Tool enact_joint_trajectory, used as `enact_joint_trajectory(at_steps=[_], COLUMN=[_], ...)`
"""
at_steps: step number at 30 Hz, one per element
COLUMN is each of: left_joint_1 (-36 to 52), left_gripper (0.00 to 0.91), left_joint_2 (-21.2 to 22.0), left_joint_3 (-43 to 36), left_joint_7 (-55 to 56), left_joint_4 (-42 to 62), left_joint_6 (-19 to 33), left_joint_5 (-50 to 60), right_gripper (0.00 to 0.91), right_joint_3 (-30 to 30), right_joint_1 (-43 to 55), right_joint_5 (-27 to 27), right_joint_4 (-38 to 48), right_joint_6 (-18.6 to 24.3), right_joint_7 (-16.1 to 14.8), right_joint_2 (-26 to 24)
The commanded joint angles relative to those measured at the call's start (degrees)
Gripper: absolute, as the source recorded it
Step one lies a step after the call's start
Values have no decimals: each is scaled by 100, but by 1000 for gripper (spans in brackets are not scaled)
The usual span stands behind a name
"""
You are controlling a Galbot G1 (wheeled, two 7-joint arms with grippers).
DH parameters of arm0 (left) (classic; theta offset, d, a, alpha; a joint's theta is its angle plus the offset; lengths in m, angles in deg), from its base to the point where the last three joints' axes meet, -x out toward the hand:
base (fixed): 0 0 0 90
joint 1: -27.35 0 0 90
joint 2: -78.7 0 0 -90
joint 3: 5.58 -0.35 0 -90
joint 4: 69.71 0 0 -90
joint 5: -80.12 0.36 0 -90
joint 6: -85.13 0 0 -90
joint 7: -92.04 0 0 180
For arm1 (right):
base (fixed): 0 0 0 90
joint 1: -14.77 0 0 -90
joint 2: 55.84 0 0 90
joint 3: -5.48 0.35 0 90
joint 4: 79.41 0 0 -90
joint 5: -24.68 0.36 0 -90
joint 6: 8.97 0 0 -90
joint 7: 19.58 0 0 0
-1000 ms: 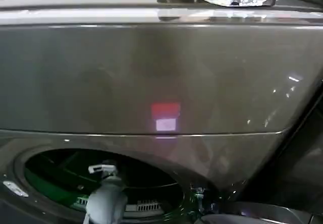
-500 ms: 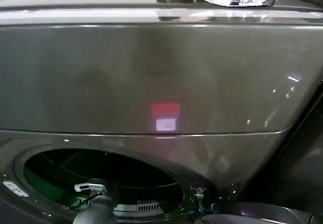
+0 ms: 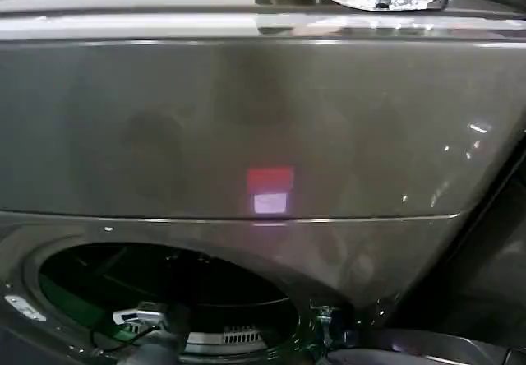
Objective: Grasp the clothes from the dryer.
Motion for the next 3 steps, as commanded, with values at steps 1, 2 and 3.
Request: enact_joint_trajectory(at_steps=[1,2,3], left_joint_1=[-49,-54,-63], left_gripper=[0,0,0], left_joint_2=[-5,-3,1], left_joint_3=[-2,-3,-9], left_joint_7=[-3,-2,7], left_joint_4=[-73,-75,-77], left_joint_6=[2,2,5], left_joint_5=[3,2,35], right_gripper=[907,907,907], right_joint_3=[42,49,57], right_joint_1=[-10,-10,-11], right_joint_5=[41,45,45], right_joint_4=[-47,-51,-50], right_joint_6=[-66,-75,-87], right_joint_7=[-16,-13,-15], right_joint_2=[-4,-7,-13])
